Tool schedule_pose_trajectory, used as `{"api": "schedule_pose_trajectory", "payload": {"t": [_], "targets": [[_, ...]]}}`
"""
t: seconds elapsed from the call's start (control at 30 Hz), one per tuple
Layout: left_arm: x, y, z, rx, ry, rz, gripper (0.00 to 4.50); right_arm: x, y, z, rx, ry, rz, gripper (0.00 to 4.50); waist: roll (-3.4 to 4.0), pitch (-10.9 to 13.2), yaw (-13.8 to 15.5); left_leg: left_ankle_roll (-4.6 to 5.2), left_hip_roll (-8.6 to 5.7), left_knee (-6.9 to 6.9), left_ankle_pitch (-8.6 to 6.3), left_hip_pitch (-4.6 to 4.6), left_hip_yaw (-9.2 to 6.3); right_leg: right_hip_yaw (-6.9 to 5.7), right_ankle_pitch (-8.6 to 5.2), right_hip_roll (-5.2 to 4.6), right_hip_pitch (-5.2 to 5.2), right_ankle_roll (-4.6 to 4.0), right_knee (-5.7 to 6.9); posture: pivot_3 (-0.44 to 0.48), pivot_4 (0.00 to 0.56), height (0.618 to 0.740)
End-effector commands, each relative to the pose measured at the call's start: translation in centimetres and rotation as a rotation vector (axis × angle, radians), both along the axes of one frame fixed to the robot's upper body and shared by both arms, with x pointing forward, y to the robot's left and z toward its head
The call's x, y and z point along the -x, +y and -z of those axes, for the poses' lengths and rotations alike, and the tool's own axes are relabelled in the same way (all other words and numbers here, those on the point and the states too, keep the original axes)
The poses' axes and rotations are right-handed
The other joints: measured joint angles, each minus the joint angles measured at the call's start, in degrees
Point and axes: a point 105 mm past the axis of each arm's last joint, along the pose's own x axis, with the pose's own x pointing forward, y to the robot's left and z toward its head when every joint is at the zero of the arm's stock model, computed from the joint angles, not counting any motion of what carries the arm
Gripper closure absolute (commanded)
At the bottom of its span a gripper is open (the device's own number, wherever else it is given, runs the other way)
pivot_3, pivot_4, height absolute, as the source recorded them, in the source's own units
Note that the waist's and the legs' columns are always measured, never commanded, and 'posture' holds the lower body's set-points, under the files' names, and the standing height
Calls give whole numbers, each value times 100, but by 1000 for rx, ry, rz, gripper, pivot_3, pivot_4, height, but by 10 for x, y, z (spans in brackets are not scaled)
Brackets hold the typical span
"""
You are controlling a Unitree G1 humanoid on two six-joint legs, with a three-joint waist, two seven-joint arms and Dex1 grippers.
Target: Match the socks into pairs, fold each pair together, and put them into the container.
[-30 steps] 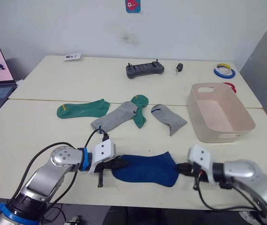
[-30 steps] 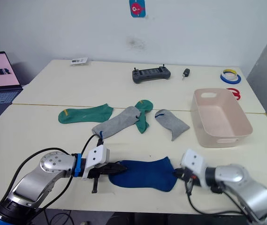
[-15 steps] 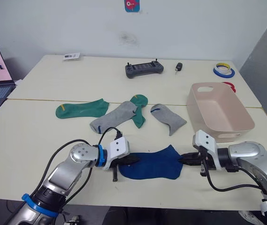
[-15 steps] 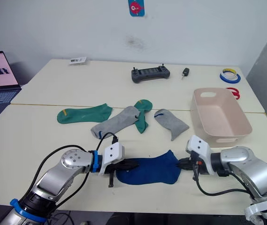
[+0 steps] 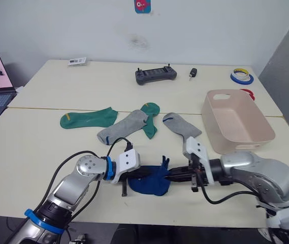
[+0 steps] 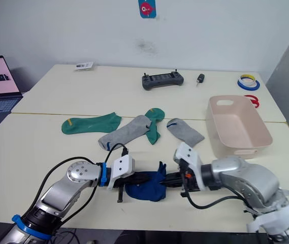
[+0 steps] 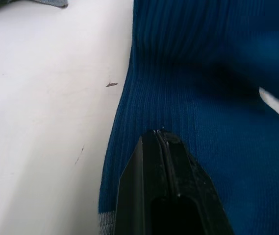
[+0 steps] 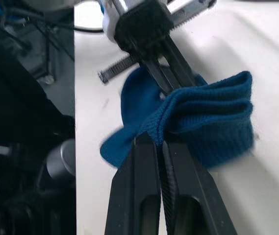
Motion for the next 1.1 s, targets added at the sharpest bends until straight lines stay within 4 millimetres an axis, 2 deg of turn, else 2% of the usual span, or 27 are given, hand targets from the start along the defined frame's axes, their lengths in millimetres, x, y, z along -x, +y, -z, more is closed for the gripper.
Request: {"api": "schedule_pose_trajectory", "payload": {"t": [0.03, 0.47, 0.73, 0.8, 1.0, 1.1], "targets": [[3, 6, 15, -53, 44, -16, 4500, -1, 11, 3, -7, 45, -6, 4473, 0, 0, 4, 0, -1, 0, 0, -1, -1, -1, 0, 0, 0, 0, 0, 0, 150, 740], [5, 12, 11, -40, 34, -43, 4500, -10, 42, 23, -64, 213, 33, 4473, 3, 0, -10, 0, 1, -3, 0, -1, -1, 1, 0, 0, -8, 0, 5, 0, 150, 740], [8, 33, -22, -50, -27, -55, 4500, -12, 45, 27, -51, 206, 34, 4473, 4, 2, -30, 0, 9, -11, 0, -9, 7, 3, 0, 5, -36, -1, 14, 0, 150, 740], [13, 35, -21, -62, -5, -45, 4500, -12, 45, 28, -48, 202, 32, 4473, 6, 4, -27, 0, 8, -12, 0, -12, 10, 2, 0, 6, -40, -1, 14, 0, 150, 740], [13, 35, 3, -92, 30, -77, 4500, -7, 54, 20, -81, 193, -6, 4473, 5, 5, -24, 0, 6, -12, 0, -12, 21, 3, 0, 1, -41, -1, 13, 0, 150, 740], [13, 34, 5, -92, 36, -76, 4500, -5, 58, 21, -83, 204, -13, 4473, 5, 5, -17, 0, 6, -12, 0, -12, 20, 3, 0, 1, -40, -1, 12, 0, 150, 740]]}}
